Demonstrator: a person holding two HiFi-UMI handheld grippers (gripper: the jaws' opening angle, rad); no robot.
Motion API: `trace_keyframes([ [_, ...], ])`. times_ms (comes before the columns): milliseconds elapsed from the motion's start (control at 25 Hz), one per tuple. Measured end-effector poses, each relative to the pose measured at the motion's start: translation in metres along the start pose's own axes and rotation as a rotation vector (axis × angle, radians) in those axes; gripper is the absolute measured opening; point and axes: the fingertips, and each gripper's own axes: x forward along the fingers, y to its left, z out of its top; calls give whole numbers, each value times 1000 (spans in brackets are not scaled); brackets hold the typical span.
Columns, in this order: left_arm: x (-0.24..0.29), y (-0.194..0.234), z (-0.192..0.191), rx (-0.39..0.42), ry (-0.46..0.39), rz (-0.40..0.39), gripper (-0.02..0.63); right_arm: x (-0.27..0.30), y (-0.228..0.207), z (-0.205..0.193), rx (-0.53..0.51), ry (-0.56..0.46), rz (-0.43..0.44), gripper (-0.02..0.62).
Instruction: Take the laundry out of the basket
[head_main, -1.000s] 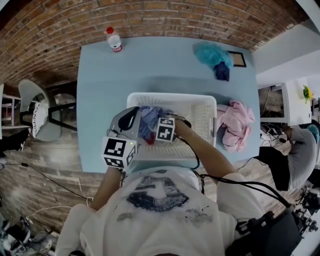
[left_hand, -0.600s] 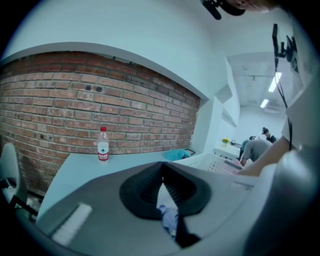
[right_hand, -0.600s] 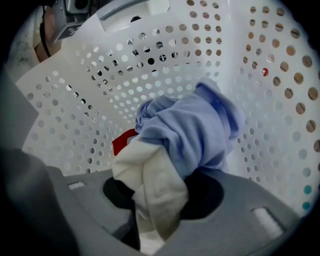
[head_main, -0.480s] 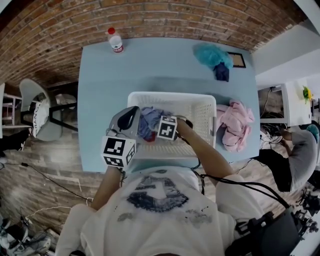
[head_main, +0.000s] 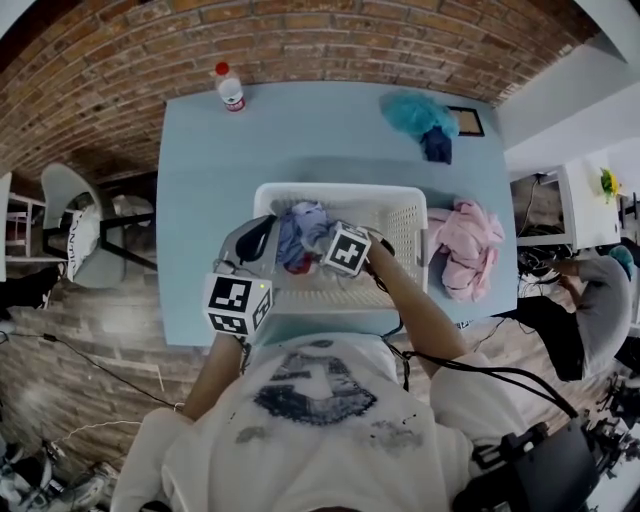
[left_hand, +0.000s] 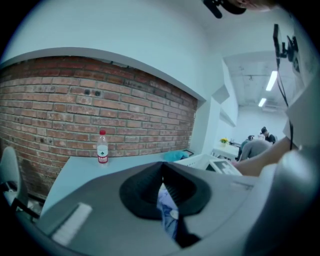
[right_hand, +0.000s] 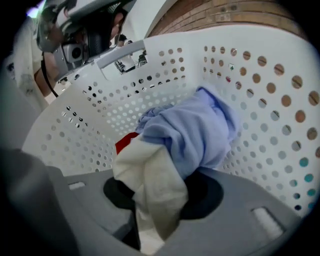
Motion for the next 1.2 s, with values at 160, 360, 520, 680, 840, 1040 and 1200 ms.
trace_keyframes([
  [160, -5, -5, 2, 8, -10, -2, -9, -16, 2, -1, 82, -48, -30, 187],
  [360, -13, -11, 6, 22, -27, -1, -9, -40, 6, 12, 89, -134, -101, 187],
  [520, -23, -13, 9, 35, -40, 5, -9, -61, 6, 21, 136, -223, -157, 187],
  [680, -35, -11, 11, 44, -50, 19, -9, -89, 5, 29, 189, -333, -215, 187],
  [840, -47, -15, 14, 53, -67, 30, -9, -122, 8, 37, 209, -423, -306, 187],
  [1040, -62, -17, 20, 67, -97, 40, -9, -159, 8, 42, 347, -561, -403, 187],
  [1200, -77, -19, 20, 80, -108, 40, -9, -185, 12, 41, 426, -631, -512, 187],
])
